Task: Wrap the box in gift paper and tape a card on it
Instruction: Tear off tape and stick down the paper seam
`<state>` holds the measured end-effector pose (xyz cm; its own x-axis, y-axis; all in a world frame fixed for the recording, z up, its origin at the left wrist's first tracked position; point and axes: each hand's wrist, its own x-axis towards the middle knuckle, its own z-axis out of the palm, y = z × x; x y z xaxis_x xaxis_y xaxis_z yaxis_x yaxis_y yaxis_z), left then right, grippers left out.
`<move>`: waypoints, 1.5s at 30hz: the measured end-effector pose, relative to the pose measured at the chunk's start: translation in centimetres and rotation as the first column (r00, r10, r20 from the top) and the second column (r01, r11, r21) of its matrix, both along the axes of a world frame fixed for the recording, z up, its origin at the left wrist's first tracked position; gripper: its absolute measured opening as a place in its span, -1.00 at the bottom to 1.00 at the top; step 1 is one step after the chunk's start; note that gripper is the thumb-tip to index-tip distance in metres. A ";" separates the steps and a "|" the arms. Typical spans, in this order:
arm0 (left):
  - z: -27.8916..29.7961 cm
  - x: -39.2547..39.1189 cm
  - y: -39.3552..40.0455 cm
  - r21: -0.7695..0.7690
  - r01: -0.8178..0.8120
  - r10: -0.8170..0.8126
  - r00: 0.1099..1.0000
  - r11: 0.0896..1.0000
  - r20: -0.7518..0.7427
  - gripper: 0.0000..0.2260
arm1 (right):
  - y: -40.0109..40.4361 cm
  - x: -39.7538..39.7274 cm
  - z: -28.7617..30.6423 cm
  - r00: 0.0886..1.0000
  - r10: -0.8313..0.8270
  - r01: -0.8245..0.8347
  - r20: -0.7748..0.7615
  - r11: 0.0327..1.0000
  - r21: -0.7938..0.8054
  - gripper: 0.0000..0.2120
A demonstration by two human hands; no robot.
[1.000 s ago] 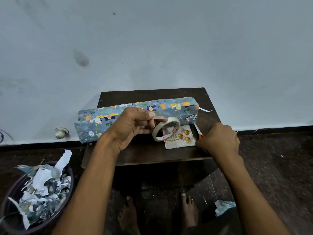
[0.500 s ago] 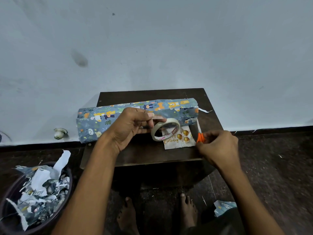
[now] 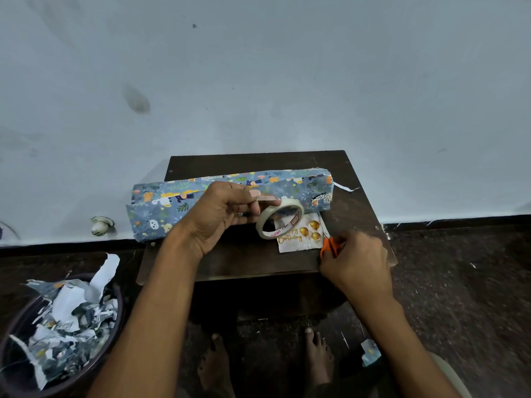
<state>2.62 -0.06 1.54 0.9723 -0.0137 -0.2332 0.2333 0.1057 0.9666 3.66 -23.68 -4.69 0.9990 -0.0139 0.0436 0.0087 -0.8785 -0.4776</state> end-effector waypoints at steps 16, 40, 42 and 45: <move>0.0 0.1 0.0 -0.007 0.009 -0.009 1.000 1.000 0.000 -0.76 | -1.0 0.4 1.4 0.982 -0.010 0.041 -0.190 0.986 0.161 -0.90; 0.3 -0.2 0.1 -0.003 -0.013 0.013 1.000 1.000 0.004 -0.71 | 1.8 0.2 3.5 0.544 0.786 0.272 -0.293 0.165 0.948 -0.54; 0.3 -0.1 0.2 -0.002 -0.024 0.024 1.000 1.000 0.006 -0.73 | 1.9 0.5 3.5 0.538 0.791 0.280 -0.292 0.160 0.947 -0.55; 0.2 -0.1 0.2 0.001 -0.022 0.022 1.000 1.000 0.005 -0.75 | 2.0 0.9 3.3 0.516 0.814 0.285 -0.267 0.131 0.949 -0.47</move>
